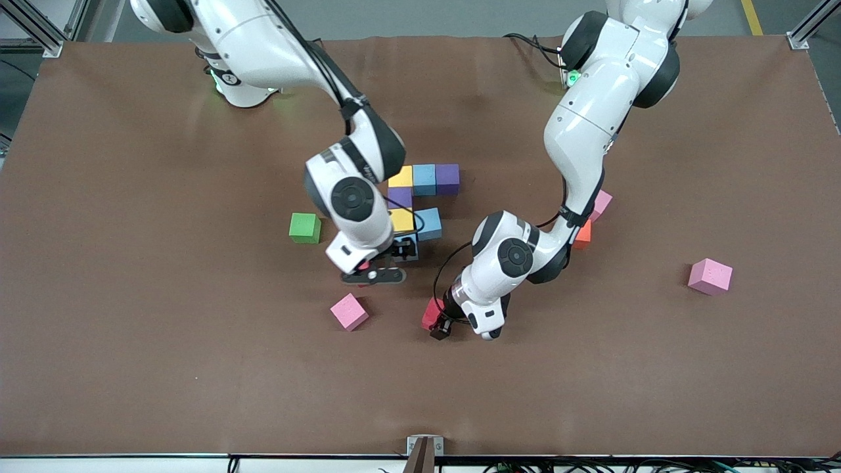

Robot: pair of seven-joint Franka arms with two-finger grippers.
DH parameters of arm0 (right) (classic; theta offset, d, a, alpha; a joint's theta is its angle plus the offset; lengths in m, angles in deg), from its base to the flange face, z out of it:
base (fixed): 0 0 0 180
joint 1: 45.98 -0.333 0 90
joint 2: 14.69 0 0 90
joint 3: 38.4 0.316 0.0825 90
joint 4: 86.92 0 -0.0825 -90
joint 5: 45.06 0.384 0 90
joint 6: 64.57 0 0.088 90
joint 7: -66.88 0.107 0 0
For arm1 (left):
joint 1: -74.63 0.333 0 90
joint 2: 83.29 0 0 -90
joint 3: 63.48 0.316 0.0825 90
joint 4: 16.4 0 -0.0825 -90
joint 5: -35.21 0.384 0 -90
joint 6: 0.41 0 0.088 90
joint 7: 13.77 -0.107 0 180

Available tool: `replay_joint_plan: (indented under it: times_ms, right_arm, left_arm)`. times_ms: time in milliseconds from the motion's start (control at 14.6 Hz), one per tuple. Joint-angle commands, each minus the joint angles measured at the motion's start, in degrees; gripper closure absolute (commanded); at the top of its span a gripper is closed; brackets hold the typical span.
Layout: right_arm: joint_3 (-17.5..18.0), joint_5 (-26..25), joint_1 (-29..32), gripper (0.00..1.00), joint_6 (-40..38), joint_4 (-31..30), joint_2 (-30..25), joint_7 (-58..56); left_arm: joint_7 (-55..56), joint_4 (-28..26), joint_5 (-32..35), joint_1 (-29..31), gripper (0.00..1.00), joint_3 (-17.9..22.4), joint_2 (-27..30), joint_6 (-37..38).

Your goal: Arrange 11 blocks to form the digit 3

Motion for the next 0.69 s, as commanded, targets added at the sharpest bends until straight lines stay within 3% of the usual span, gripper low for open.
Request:
replay_joint_plan:
  times_ms: [0, 69, 275, 618]
  right_arm:
    - [0.49, 0.44, 3.79, 0.00, -3.82, -1.64, -3.61, -0.29]
    - [0.49, 0.35, 5.55, 0.00, -5.49, -1.64, -3.88, -0.29]
    - [0.49, 0.26, 10.21, 0.00, -6.65, -1.55, -4.23, -0.38]
    - [-1.17, -0.18, 13.83, 0.00, -6.30, -3.73, -6.33, 0.41]
  left_arm:
    - [0.30, -2.02, -1.42, 0.23, 0.78, 0.60, 3.83, 1.32]
    - [2.84, -4.21, -1.25, 1.11, 0.82, 0.68, 6.20, 2.20]
    - [6.20, -13.51, -0.90, 1.82, 0.81, 0.86, 13.23, 2.91]
    - [10.49, -39.95, -2.12, 3.22, 0.81, 0.51, 30.44, -2.69]
